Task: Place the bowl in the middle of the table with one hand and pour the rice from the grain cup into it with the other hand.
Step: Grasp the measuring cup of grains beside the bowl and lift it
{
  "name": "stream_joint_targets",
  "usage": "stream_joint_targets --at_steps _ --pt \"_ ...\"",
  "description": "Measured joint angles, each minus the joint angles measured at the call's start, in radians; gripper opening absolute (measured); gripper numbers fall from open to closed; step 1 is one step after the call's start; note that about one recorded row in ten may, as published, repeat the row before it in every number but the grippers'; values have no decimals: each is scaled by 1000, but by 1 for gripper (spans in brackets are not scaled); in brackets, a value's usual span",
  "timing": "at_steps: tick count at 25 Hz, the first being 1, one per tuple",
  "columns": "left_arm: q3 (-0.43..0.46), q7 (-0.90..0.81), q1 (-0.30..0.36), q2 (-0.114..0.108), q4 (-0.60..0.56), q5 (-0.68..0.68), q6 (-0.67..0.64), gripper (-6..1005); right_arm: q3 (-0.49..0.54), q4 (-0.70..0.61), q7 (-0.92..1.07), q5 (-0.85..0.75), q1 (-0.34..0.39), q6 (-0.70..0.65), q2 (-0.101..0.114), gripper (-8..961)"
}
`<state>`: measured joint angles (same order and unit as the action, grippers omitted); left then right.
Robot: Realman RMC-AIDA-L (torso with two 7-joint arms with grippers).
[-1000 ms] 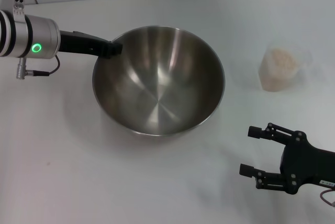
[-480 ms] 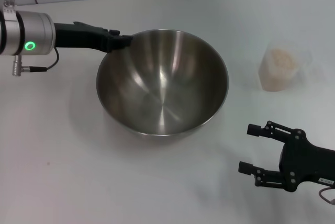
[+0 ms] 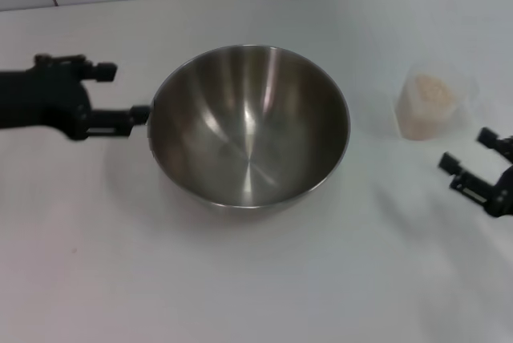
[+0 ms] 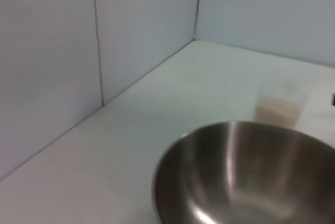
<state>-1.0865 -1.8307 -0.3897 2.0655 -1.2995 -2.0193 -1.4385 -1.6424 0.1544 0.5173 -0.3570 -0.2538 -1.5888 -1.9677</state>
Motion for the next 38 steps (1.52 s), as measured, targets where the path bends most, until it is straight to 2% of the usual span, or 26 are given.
stream_joint_targets --at_steps 4,10,16,26,38 --pt "-4 61 110 2 -64 70 -55 697 6 -3 -2 137 15 105 -17 807" --pt "-21 79 147 2 -57 97 -64 862 36 -39 -4 161 -17 268 -24 801" --pt "-48 80 144 3 -52 93 -58 862 87 -106 -4 164 -25 375 -28 794" --pt "-68 80 134 0 -43 91 -58 862 95 -184 -7 165 -47 488 -31 784" --pt "-70 75 133 -1 -45 82 -64 862 125 -259 -7 165 -51 519 -39 771"
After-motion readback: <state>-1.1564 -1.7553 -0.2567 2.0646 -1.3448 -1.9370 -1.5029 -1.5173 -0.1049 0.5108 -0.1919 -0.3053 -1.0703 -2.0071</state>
